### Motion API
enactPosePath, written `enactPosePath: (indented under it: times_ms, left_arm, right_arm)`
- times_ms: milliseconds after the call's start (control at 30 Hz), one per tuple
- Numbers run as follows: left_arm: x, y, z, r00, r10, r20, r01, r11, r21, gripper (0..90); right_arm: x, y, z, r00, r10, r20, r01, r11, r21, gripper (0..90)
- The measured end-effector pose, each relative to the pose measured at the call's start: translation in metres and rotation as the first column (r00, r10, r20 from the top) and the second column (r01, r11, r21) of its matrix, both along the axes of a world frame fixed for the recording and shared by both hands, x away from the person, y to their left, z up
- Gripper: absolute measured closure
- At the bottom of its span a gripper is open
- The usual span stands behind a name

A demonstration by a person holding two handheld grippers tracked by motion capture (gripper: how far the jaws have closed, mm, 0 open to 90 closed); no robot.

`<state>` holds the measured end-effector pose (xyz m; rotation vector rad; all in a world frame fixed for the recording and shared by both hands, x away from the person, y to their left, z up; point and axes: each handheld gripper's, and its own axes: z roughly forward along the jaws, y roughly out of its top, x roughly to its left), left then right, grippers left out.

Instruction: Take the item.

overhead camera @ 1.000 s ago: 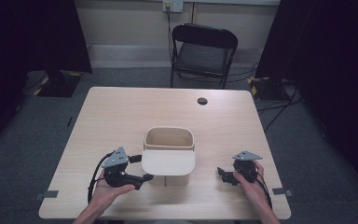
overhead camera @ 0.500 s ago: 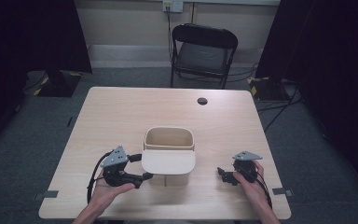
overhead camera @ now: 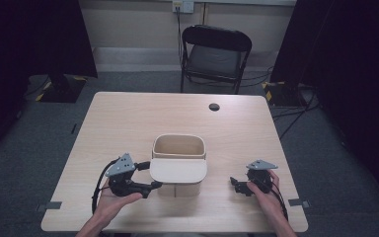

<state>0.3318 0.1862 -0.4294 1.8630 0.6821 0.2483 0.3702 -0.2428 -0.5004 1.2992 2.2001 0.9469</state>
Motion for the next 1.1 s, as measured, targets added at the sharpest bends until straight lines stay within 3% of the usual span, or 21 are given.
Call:
enactPosePath:
  times_ms: [1100]
  left_arm:
    - [0.005,0.002,0.010,0.9996,0.008,0.027,-0.007,0.9987,-0.050,21.1]
  right_arm:
    - [0.000,0.000,0.000,1.0000,0.000,0.000,0.000,1.0000,0.000,11.2]
